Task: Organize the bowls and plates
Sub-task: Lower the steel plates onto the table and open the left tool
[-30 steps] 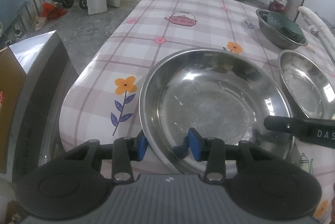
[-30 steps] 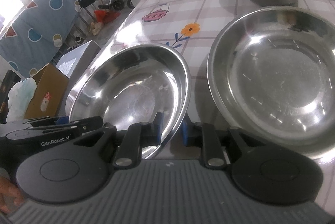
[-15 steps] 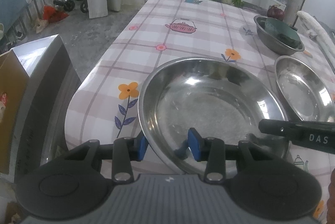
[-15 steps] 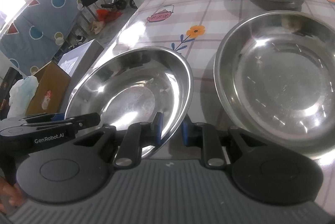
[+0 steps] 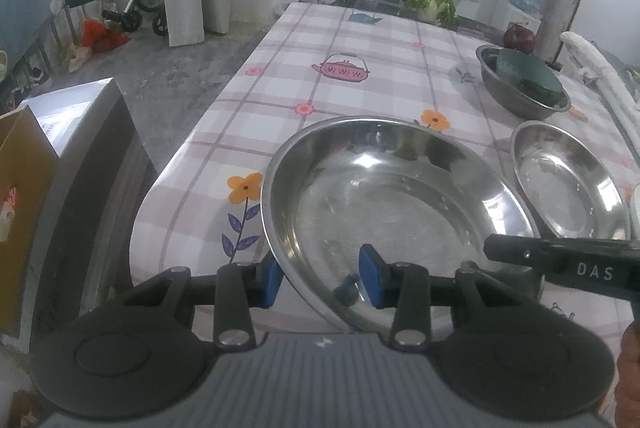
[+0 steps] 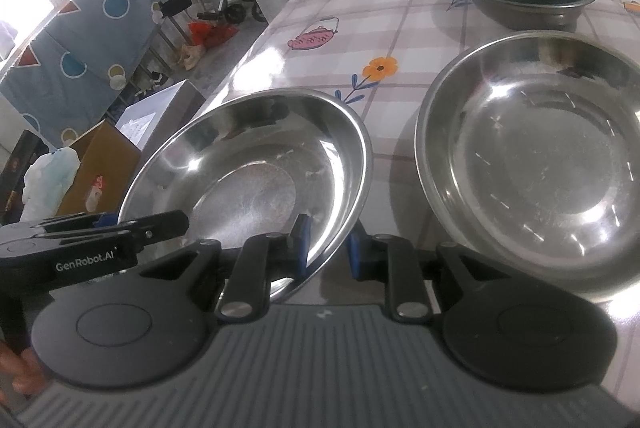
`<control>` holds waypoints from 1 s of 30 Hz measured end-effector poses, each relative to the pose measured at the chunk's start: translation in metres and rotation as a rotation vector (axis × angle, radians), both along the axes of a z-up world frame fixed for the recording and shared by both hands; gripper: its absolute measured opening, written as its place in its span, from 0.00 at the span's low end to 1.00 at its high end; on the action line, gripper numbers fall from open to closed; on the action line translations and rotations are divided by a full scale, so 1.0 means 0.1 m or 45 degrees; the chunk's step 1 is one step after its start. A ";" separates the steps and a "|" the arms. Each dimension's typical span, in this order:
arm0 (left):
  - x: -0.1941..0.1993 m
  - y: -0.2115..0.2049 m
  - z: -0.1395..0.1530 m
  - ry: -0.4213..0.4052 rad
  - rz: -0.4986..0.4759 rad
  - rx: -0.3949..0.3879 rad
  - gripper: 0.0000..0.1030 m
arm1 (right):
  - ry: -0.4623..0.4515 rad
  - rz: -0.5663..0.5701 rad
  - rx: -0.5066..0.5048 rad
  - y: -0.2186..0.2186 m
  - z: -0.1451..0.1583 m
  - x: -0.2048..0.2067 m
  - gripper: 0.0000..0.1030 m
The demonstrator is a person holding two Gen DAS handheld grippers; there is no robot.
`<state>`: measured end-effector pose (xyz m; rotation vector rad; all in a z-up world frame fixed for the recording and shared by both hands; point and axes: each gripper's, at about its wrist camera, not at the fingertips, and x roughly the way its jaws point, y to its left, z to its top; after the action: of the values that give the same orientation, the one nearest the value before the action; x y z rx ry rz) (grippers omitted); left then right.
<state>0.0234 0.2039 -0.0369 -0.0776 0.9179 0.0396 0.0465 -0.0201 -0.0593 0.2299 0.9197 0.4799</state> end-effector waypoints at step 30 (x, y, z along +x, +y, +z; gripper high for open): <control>0.58 -1.52 0.26 -0.089 -0.320 -0.039 0.40 | -0.101 -0.318 -0.010 -1.46 0.33 -0.18 0.23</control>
<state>0.0818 0.0523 -0.0112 0.0080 0.8527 -0.2092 0.0286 -0.1665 -0.0261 0.3120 0.8027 0.2530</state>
